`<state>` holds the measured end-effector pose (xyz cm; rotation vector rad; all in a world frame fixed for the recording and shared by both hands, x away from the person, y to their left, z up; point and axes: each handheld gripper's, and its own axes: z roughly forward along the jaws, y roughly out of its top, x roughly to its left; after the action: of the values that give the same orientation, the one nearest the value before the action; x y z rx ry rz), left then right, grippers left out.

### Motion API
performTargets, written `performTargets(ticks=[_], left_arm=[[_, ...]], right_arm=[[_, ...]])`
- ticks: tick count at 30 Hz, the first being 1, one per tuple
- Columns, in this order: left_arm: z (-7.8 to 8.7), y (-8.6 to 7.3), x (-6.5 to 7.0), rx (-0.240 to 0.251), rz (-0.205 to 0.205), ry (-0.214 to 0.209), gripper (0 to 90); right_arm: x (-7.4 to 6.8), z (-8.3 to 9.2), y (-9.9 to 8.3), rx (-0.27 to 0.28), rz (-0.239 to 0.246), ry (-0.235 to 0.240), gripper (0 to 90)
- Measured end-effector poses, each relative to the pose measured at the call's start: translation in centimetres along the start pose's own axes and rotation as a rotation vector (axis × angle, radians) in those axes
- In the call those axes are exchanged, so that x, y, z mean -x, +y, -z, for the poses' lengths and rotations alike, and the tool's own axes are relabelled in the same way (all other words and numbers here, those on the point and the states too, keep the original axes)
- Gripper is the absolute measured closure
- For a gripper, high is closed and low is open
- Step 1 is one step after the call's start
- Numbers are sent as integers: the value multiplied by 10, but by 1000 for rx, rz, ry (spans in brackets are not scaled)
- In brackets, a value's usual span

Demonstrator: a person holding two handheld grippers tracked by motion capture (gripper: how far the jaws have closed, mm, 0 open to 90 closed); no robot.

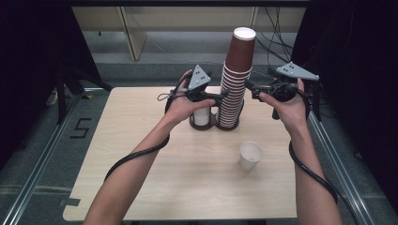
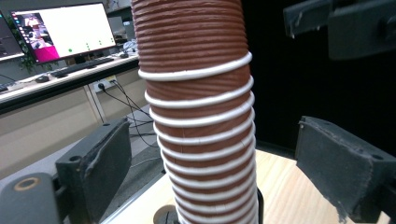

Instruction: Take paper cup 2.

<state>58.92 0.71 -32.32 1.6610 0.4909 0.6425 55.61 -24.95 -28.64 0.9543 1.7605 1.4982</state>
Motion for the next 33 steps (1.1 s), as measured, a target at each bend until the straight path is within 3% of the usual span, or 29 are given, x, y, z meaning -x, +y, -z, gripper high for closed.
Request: performTargets(ticks=[3, 12, 24, 25, 29, 33], left_arm=[[-11, 3, -4, 7, 31, -11, 95], [-33, 7, -10, -15, 44, -16, 70], [-49, 12, -11, -19, 78, -31, 64], [-51, 11, -11, -20, 99, -35, 66], [-53, 10, -12, -22, 114, -40, 74], [-55, 10, -11, -23, 114, -45, 87]], right_arm=[[1, -7, 9, -6, 4, 12, 25], [1, -26, 28, -17, -7, 27, 13], [0, -48, 36, -32, -16, 30, 4], [-1, -51, 37, -36, -19, 26, 4], [0, -55, 41, -38, -17, 19, 4], [0, -58, 43, -33, -14, 16, 4]])
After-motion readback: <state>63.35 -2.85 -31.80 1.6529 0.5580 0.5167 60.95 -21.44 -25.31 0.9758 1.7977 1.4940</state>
